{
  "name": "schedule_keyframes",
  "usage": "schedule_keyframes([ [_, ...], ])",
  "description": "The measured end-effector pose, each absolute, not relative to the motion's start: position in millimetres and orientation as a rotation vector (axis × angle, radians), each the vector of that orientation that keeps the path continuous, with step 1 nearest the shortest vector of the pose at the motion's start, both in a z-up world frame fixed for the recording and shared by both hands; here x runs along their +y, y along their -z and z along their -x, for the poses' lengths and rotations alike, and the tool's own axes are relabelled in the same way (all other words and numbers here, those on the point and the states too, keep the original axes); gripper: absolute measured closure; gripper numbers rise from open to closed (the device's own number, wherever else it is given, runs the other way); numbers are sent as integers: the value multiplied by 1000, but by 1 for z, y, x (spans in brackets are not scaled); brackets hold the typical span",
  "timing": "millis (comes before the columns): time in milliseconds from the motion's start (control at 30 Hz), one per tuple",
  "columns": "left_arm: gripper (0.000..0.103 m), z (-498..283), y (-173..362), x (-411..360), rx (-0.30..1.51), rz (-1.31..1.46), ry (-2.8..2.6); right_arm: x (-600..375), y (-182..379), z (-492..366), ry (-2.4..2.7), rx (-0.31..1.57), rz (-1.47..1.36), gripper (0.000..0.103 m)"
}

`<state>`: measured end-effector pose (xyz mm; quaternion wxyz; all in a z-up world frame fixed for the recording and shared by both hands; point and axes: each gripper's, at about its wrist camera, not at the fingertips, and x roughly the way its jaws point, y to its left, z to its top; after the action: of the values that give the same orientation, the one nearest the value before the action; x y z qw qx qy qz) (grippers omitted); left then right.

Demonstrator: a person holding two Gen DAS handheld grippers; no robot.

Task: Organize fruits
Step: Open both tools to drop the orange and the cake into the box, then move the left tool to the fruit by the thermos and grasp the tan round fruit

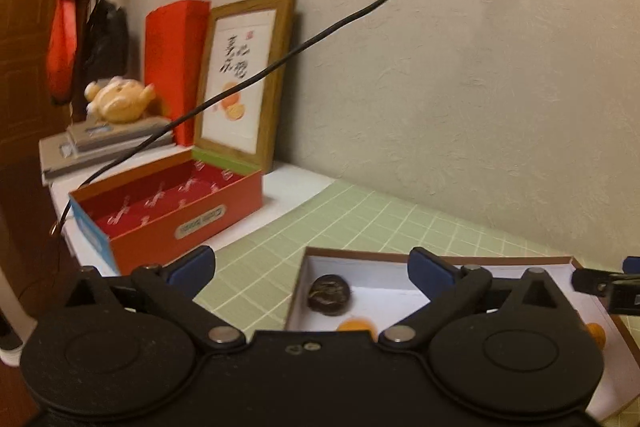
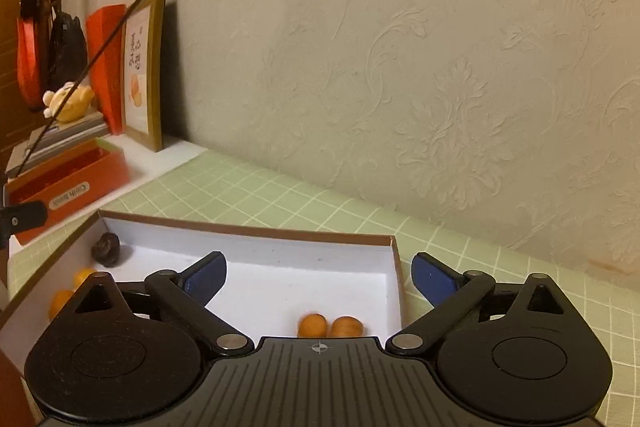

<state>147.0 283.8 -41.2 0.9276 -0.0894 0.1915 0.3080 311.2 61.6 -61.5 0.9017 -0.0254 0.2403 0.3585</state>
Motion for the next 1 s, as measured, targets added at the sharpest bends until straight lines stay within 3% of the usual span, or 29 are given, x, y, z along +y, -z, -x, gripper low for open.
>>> schedule_keyframes([
  [167,6,-143,41,291,395,195,-643,61,61,-311,-739,502,50,0],
  [633,6,-148,39,270,410,149,-590,59,56,-308,-742,512,22,0],
  [1000,6,-154,21,194,361,95,-419,-6,40,-281,-685,484,-1,0],
])
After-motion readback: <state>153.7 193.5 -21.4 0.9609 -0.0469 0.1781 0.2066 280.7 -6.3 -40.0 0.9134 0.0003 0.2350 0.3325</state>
